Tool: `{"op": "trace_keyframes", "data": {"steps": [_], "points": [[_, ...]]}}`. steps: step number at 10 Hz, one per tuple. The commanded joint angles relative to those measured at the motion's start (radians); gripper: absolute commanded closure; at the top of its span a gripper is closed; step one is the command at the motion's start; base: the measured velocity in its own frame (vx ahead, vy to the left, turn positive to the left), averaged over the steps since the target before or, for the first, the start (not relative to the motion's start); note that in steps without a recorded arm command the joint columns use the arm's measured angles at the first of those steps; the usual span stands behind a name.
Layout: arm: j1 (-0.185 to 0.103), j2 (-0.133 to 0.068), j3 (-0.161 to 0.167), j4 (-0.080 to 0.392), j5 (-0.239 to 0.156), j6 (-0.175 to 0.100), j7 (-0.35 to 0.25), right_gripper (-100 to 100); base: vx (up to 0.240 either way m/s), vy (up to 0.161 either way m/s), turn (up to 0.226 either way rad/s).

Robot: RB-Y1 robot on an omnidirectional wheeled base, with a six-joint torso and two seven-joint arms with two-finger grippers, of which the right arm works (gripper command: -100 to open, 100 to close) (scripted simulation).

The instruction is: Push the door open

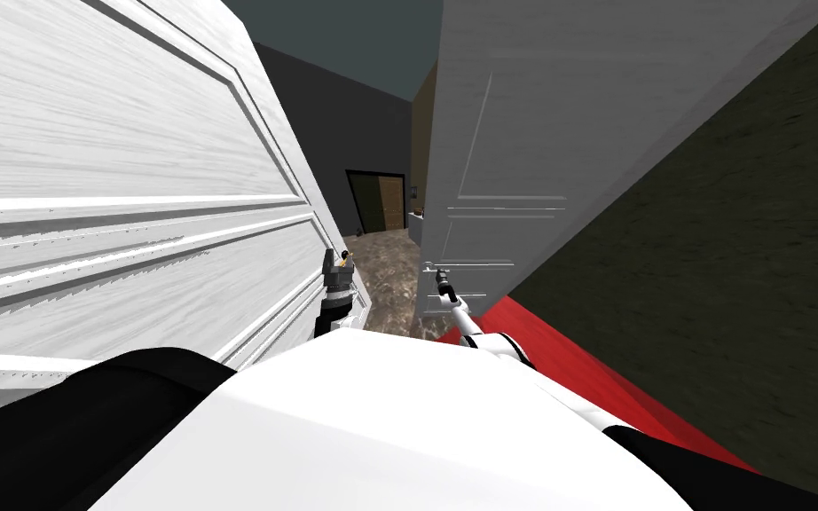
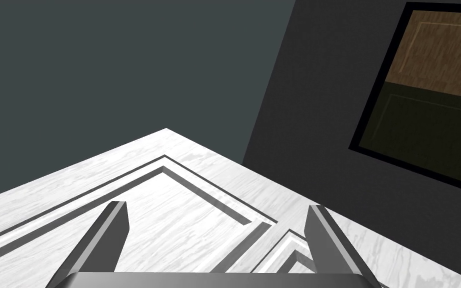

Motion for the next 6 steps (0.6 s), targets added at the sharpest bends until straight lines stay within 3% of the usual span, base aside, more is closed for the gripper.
{"op": "trace_keyframes", "data": {"steps": [1, 5, 6], "points": [[-0.003, -0.006, -0.019, -0.006, -0.005, 0.0, 0.008, 100, 0.141, 0.137, -0.071], [-0.003, -0.004, -0.053, -0.003, -0.015, 0.002, 0.021, 100, 0.148, 0.154, -0.069], [-0.001, -0.009, -0.051, 0.001, -0.014, 0.002, 0.018, 100, 0.062, 0.047, -0.041]]}}
